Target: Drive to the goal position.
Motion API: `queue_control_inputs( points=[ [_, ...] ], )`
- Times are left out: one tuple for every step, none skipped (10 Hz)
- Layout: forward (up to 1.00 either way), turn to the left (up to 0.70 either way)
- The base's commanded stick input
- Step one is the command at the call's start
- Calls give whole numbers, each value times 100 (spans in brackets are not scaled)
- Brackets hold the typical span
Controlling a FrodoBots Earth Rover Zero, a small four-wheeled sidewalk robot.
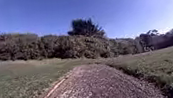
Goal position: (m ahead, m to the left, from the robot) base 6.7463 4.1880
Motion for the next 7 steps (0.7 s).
queue_control_inputs(
  points=[
    [85, 0],
    [85, 0],
    [85, 0],
    [85, -14],
    [85, -25],
    [85, -34],
    [85, -34]
  ],
)
